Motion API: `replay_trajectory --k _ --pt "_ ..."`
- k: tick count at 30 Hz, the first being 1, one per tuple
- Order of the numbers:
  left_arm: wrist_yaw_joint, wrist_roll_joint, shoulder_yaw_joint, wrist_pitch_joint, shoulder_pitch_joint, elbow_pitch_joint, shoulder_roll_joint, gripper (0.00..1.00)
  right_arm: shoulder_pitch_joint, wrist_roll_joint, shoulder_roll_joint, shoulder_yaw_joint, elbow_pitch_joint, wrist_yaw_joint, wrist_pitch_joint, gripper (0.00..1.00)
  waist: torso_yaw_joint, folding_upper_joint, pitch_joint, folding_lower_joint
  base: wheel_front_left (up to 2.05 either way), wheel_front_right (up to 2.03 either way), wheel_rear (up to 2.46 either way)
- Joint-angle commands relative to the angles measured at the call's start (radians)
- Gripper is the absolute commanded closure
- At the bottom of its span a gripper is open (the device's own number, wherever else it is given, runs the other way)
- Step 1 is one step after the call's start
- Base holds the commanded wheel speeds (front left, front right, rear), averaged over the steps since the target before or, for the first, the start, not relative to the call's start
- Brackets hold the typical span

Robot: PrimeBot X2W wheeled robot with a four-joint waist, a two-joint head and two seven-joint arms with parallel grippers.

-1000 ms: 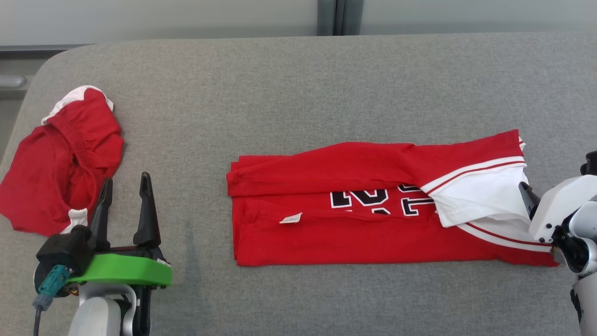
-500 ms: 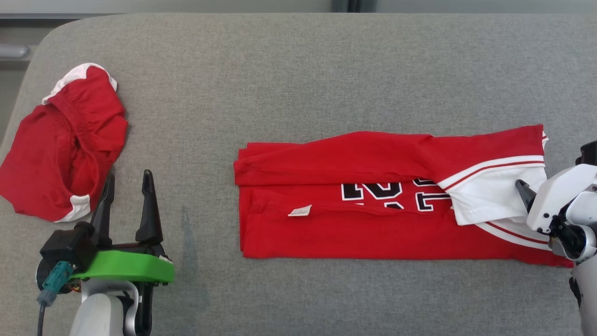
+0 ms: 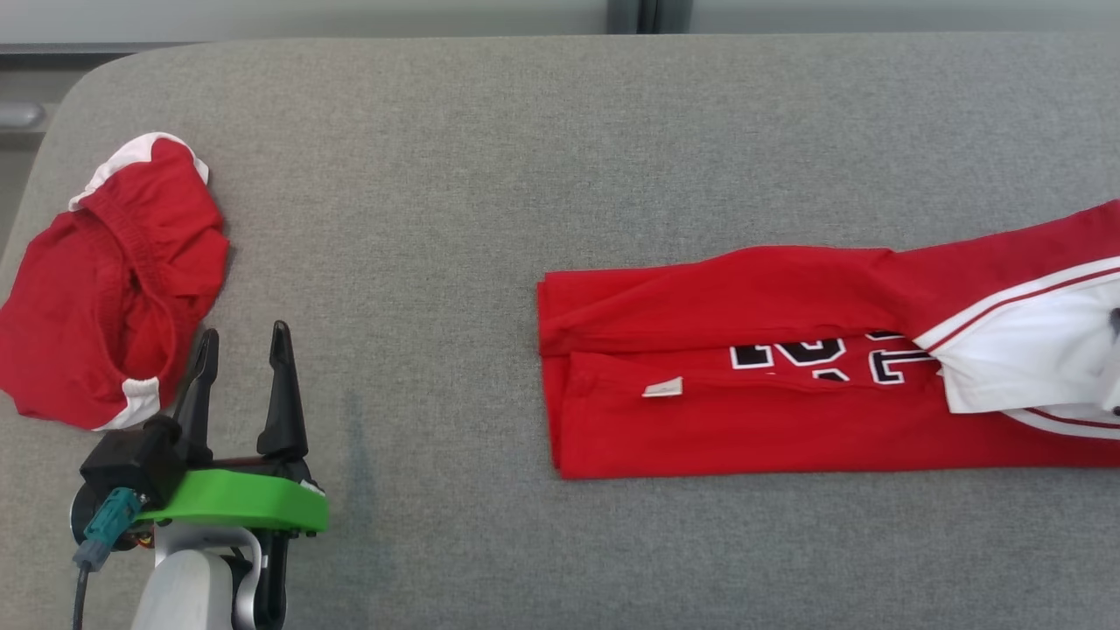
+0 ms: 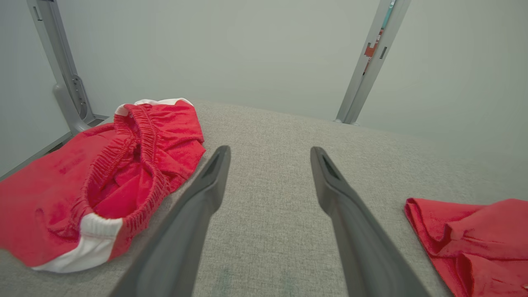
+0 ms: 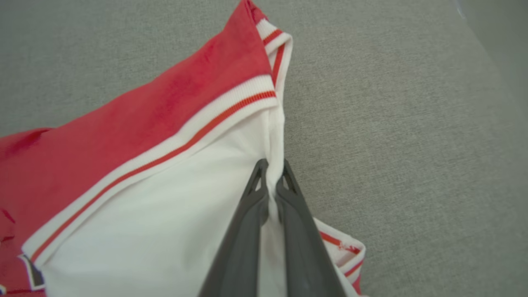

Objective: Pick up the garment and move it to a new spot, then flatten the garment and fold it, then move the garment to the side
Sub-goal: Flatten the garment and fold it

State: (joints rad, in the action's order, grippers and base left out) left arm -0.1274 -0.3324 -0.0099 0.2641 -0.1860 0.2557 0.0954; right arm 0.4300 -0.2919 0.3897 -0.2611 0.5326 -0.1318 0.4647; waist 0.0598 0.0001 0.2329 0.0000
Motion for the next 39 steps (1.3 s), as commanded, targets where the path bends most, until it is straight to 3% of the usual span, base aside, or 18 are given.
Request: replay_trajectory --k 1,6,10,23,28,39 --pt "-0.005 -0.009 -0.003 0.000 -0.001 0.000 0.007 0.00 -0.021 0.023 0.011 -0.027 -0.020 0.002 0.002 1.00 -0.008 -0.0001 -0.011 0.0000 0.00 0.00 0.00" --pt "-0.005 -0.010 -0.008 0.000 0.011 0.000 0.007 0.00 -0.062 0.095 0.025 -0.116 -0.104 0.002 0.033 1.00 -0.014 -0.0001 -0.026 0.0000 0.00 0.00 0.00" --pt "-0.005 -0.011 -0.010 0.000 0.019 0.004 0.004 0.00 -0.094 0.109 -0.004 -0.111 -0.188 0.002 0.066 1.00 -0.017 -0.0001 -0.039 0.0000 0.00 0.00 0.00" --pt "-0.005 -0.019 -0.034 0.000 0.044 0.030 -0.001 0.00 -0.158 0.044 -0.090 0.252 -0.441 0.002 0.133 1.00 -0.001 -0.0001 -0.088 0.0000 0.00 0.00 0.00" --pt "-0.005 -0.021 -0.041 0.000 0.039 0.036 -0.002 0.00 -0.124 0.019 -0.137 0.377 -0.443 0.002 0.117 1.00 0.008 -0.0001 -0.094 0.0000 0.00 0.00 0.00" --pt "-0.005 -0.026 -0.066 0.000 0.012 0.039 -0.006 0.00 -0.027 -0.010 -0.265 0.538 -0.269 0.002 0.079 1.00 0.036 -0.0001 -0.082 0.0000 0.00 0.00 0.00"
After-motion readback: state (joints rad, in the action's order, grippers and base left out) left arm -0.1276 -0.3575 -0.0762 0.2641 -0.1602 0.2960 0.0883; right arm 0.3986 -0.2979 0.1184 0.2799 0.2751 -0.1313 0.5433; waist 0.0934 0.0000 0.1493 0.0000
